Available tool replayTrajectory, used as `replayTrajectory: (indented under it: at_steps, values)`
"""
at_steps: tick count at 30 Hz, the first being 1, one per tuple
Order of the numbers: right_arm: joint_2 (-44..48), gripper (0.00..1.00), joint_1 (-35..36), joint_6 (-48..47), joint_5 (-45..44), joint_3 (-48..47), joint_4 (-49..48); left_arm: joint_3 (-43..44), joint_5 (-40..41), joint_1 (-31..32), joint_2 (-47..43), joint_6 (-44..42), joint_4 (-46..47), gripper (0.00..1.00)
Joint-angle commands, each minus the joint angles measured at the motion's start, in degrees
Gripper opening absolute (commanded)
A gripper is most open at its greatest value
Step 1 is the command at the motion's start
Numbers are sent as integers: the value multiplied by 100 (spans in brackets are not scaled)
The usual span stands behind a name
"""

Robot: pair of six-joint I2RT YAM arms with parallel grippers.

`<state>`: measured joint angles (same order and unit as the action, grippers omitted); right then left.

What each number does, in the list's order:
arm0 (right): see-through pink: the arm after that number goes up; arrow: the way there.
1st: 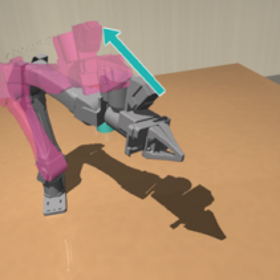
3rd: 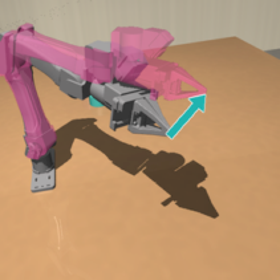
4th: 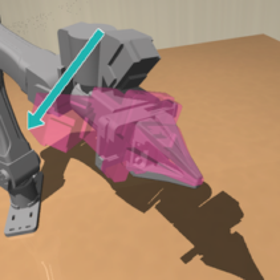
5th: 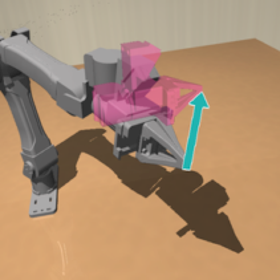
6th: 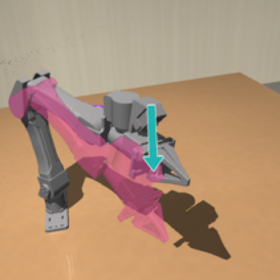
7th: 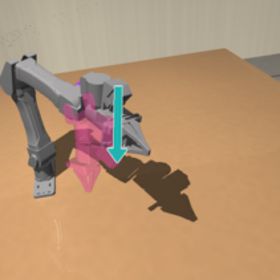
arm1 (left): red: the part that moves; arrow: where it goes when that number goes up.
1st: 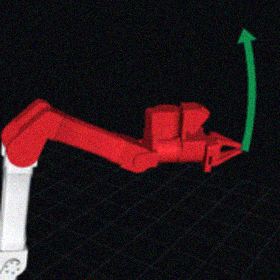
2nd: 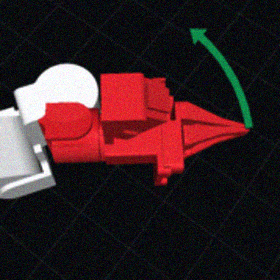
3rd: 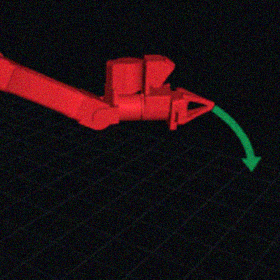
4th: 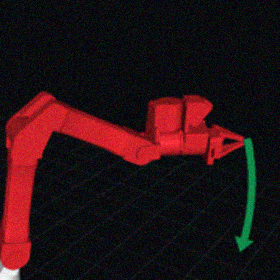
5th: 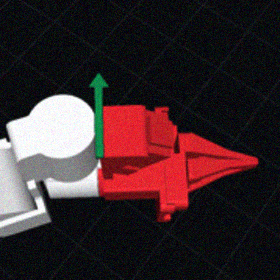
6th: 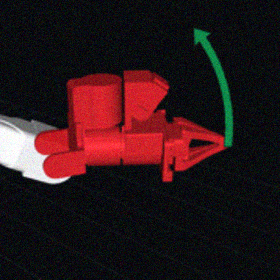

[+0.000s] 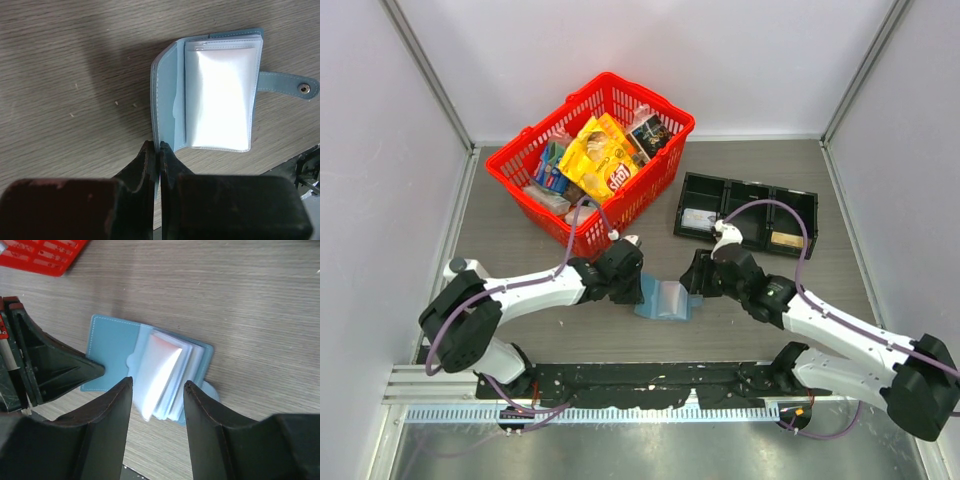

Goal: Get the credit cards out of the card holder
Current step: Open the card holder at the center of the board, then remove the credit card from the card holder.

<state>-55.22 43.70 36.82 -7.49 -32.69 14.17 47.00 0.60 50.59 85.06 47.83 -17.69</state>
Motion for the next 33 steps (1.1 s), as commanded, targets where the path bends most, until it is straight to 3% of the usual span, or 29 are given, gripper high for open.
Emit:
replayTrajectory:
  at_steps: [1,12,20,33]
  values:
    - [-365,50,-20,211,414,138,-694,-51,-236,-67,178,253,345,5]
    - [-1236,50,-28,572,643,570,-1645,46,-385,-67,406,262,495,4]
    - [-1149,43,-11,616,1082,553,-1874,90,-455,-75,450,262,530,4]
    - [-1280,43,-11,546,1680,298,-2199,99,-456,-75,389,297,548,7]
